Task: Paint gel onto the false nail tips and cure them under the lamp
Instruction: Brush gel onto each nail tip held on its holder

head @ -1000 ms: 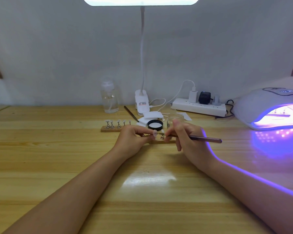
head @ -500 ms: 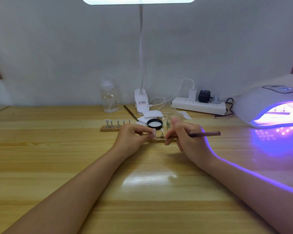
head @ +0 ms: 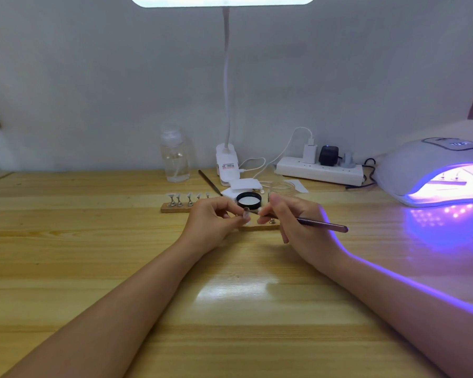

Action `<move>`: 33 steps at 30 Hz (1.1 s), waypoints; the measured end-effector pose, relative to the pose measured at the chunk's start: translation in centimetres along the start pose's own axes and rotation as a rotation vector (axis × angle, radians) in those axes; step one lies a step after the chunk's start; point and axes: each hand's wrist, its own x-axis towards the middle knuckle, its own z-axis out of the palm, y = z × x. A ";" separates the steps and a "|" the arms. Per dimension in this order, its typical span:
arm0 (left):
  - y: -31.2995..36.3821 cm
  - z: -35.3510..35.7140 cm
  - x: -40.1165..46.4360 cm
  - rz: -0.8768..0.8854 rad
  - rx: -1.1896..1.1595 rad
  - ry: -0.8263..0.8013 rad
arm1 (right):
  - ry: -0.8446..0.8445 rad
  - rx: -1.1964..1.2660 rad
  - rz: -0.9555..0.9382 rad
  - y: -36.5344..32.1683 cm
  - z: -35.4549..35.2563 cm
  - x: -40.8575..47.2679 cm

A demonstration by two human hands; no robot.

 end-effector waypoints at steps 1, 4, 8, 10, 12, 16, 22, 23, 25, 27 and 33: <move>0.0 0.0 0.0 -0.003 0.000 0.002 | -0.011 0.021 -0.005 0.0 0.0 -0.1; 0.1 0.0 -0.1 -0.017 0.001 0.008 | 0.003 0.105 -0.020 0.2 0.0 -0.2; 0.1 0.0 -0.1 -0.029 -0.014 0.011 | 0.059 -0.015 -0.044 0.4 -0.1 0.1; 0.2 0.0 -0.1 -0.038 -0.010 0.011 | 0.040 -0.057 -0.036 0.3 0.0 0.2; 0.2 0.0 -0.1 -0.047 0.001 0.010 | 0.001 -0.037 -0.018 0.2 0.0 0.1; 0.3 -0.1 -0.2 -0.047 0.018 -0.002 | 0.008 0.126 -0.018 0.2 0.0 -0.2; 0.4 -0.1 -0.1 -0.040 0.027 -0.008 | 0.004 -0.036 0.004 0.1 -0.1 0.2; 0.3 -0.1 -0.1 -0.038 0.033 -0.009 | -0.014 -0.023 0.010 0.0 -0.1 0.1; 0.3 -0.1 -0.2 -0.034 0.036 -0.008 | -0.022 0.079 0.005 -0.1 0.0 -0.1; 0.3 -0.1 -0.2 -0.033 0.036 -0.004 | 0.001 0.128 -0.010 -0.2 0.0 -0.2; 0.3 -0.1 -0.2 -0.033 0.027 -0.004 | -0.032 -0.002 -0.007 0.3 -0.1 0.1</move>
